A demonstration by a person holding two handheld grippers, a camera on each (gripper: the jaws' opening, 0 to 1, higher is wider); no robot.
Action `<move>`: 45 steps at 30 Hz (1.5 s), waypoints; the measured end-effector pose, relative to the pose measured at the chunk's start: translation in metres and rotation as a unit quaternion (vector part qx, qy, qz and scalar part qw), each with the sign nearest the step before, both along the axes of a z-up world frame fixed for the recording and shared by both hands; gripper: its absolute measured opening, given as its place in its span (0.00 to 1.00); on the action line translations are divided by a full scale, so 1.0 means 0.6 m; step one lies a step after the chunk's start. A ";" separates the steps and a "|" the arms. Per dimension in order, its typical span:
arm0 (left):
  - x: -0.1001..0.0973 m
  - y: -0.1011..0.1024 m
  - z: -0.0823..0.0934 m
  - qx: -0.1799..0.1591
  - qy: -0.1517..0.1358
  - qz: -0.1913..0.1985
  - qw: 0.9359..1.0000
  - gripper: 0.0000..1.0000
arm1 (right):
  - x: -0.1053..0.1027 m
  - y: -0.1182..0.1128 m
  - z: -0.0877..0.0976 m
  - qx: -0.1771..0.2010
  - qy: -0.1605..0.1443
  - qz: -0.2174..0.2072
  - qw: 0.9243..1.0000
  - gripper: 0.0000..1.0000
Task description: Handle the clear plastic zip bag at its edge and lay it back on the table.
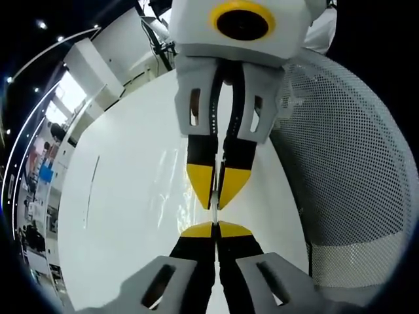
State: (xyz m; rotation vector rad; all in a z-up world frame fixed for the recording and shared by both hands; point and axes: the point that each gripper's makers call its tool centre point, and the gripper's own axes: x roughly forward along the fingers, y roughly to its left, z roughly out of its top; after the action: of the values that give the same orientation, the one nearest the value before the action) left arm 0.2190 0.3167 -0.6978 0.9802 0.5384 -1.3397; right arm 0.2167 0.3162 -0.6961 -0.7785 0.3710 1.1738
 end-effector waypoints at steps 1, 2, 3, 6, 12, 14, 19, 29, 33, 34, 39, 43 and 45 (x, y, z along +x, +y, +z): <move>0.000 0.001 0.000 0.000 0.000 0.000 1.000 0.00 | 0.000 0.000 0.000 0.000 0.000 0.000 1.000 0.00; 0.001 0.001 0.000 0.001 0.000 0.001 1.000 0.00 | 0.000 -0.001 0.000 -0.001 0.000 -0.001 1.000 0.00; 0.001 0.001 0.000 0.000 0.000 0.002 1.000 0.00 | 0.001 -0.001 0.000 0.000 0.000 -0.001 1.000 0.00; 0.001 0.002 0.000 0.001 0.000 0.002 1.000 0.00 | 0.001 -0.002 0.000 0.000 0.000 -0.002 1.000 0.00; 0.002 0.004 0.001 0.000 0.000 0.003 1.000 0.00 | 0.001 -0.004 0.001 0.001 -0.001 -0.005 1.000 0.00; 0.003 0.005 0.000 0.000 0.000 0.003 1.000 0.00 | 0.002 -0.004 0.001 0.001 0.000 -0.005 1.000 0.00; 0.004 0.007 0.001 0.000 0.000 0.004 1.000 0.00 | 0.002 -0.004 0.001 0.001 -0.001 -0.007 1.000 0.00; 0.004 0.010 0.001 0.001 0.002 0.006 1.000 0.00 | 0.002 -0.005 0.001 0.003 0.000 -0.009 1.000 0.00; 0.006 0.012 0.001 0.002 0.002 0.008 1.000 0.00 | 0.003 -0.006 0.001 0.002 0.000 -0.010 1.000 0.00; 0.006 0.013 0.001 0.002 0.001 0.008 1.000 0.00 | 0.003 -0.007 0.002 0.002 0.000 -0.010 1.000 0.00; 0.007 0.015 0.002 0.003 0.001 0.009 1.000 0.00 | 0.004 -0.008 0.002 0.003 -0.001 -0.011 1.000 0.00; 0.007 0.017 0.001 0.003 0.002 0.010 1.000 0.00 | 0.004 -0.007 0.002 0.003 -0.001 -0.011 1.000 0.00; 0.007 0.018 0.001 0.003 0.002 0.010 1.000 0.00 | 0.004 -0.007 0.002 0.004 0.000 -0.012 1.000 0.00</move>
State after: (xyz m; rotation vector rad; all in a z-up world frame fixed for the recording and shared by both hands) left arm 0.2234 0.3276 -0.6972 0.9761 0.5543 -1.3227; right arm 0.2188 0.3120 -0.6947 -0.7660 0.3743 1.1525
